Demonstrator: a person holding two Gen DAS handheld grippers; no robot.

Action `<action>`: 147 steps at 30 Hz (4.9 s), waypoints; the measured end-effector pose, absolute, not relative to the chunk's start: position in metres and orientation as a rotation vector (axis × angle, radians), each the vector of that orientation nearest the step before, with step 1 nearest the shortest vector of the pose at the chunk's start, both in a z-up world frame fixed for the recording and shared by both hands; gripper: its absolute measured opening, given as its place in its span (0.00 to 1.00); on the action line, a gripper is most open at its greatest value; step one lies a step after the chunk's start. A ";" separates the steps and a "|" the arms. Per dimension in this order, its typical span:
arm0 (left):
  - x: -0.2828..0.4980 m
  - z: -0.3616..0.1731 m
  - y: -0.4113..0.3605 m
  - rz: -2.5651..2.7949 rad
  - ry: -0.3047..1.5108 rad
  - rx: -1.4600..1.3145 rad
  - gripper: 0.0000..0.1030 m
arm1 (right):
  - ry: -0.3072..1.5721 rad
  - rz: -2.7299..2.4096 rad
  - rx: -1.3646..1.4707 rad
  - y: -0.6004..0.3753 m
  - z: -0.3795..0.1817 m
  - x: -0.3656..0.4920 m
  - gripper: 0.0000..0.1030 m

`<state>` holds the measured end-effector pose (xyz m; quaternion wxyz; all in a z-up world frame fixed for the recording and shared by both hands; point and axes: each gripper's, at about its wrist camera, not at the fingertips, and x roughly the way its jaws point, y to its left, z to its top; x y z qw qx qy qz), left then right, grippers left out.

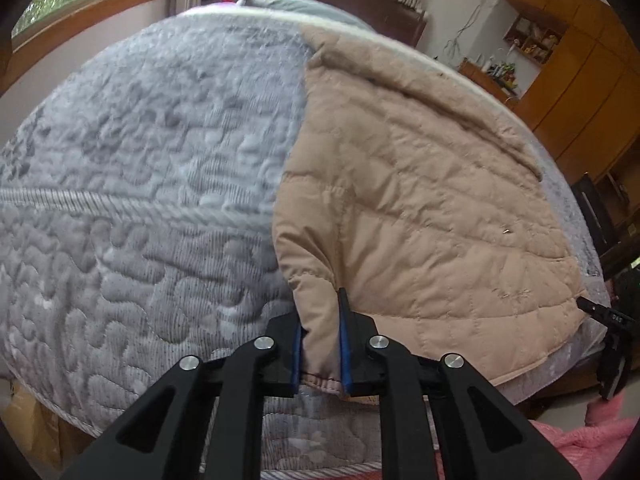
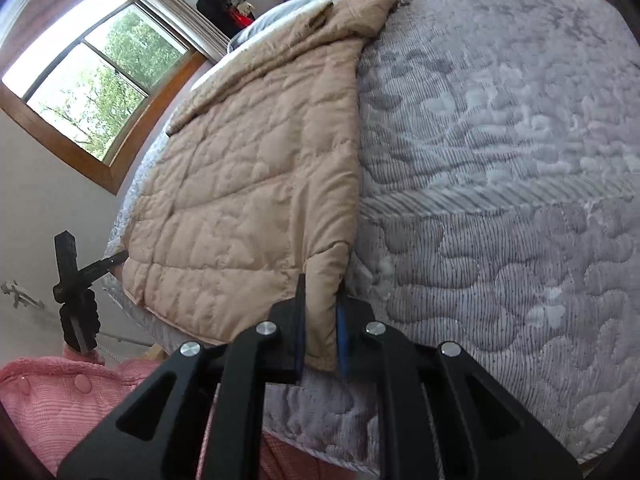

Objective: Fold large clothes

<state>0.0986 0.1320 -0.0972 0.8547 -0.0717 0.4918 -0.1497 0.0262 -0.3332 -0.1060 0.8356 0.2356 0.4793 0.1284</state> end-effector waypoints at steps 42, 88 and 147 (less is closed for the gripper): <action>0.468 -0.042 0.068 -0.329 0.977 -0.279 0.14 | 1.025 0.197 0.762 -0.434 -0.043 0.374 0.10; 0.402 -0.052 0.061 -0.302 0.937 -0.195 0.14 | 1.013 0.172 0.477 -0.382 -0.049 0.339 0.07; 0.312 -0.076 -0.084 -0.351 0.967 0.039 0.25 | 1.114 0.037 0.228 -0.213 -0.085 0.319 0.21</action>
